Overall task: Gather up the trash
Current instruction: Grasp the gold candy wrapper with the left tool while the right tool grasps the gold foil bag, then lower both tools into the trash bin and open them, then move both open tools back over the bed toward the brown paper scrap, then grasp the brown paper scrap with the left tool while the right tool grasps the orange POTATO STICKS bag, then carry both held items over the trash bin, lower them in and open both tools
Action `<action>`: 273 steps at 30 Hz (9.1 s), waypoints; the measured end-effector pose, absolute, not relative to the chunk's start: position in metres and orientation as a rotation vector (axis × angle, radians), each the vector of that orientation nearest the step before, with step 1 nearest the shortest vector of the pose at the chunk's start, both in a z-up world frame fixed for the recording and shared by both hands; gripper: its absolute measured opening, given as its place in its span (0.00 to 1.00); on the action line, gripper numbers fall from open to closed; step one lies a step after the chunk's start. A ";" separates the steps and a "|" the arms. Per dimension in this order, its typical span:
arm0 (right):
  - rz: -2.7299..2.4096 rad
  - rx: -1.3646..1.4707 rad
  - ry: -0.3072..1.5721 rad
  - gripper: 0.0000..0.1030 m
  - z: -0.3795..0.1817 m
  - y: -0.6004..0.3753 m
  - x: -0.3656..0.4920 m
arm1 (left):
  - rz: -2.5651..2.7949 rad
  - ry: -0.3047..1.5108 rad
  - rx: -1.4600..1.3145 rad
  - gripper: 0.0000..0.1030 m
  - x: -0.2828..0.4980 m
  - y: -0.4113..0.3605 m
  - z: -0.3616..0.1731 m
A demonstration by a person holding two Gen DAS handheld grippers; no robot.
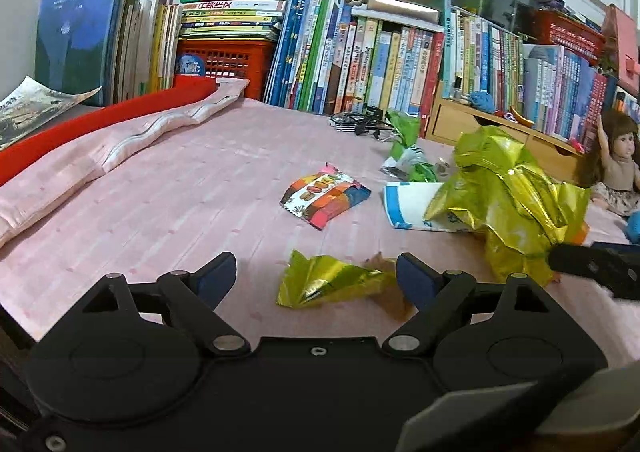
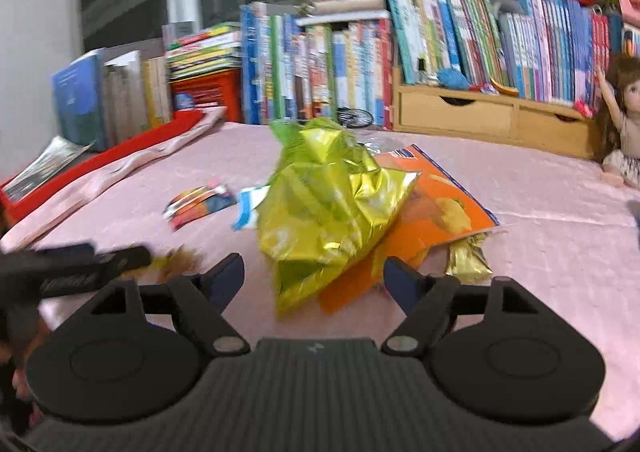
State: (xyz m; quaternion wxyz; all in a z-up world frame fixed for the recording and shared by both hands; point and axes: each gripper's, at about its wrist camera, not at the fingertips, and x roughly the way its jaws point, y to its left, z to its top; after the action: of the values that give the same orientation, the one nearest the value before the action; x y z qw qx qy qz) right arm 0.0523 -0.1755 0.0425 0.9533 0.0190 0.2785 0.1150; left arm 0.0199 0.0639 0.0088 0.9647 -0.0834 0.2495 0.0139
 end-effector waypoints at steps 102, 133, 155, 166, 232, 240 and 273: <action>0.414 -0.173 1.078 0.79 -0.089 -0.161 -0.134 | -0.228 1.151 0.012 0.36 -0.117 -0.019 -0.124; 0.413 -0.099 0.650 0.82 0.035 -0.196 -0.129 | -0.307 0.718 -0.013 0.78 -0.136 0.000 0.027; 0.271 -0.069 0.490 0.84 0.073 -0.217 -0.024 | -0.098 0.577 -0.022 0.79 -0.011 0.020 0.040; 0.233 -0.105 0.484 0.91 0.059 -0.201 0.069 | -0.061 0.607 0.015 0.79 0.051 0.011 0.000; 0.313 0.281 0.430 0.08 0.084 -0.231 0.035 | -0.242 0.536 -0.200 0.20 -0.022 0.024 0.050; 0.438 0.204 0.440 0.08 0.083 -0.223 -0.041 | -0.261 0.578 -0.257 0.20 -0.077 0.027 0.040; 0.534 0.110 0.843 0.08 -0.015 -0.195 -0.172 | -0.300 0.940 -0.088 0.20 -0.141 0.001 -0.054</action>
State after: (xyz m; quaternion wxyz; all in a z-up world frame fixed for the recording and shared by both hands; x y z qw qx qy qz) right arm -0.1723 -0.1945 -0.0149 0.8766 0.0529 0.4040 0.2559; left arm -0.1407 0.0010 -0.0540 0.8798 -0.0421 0.4510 -0.1440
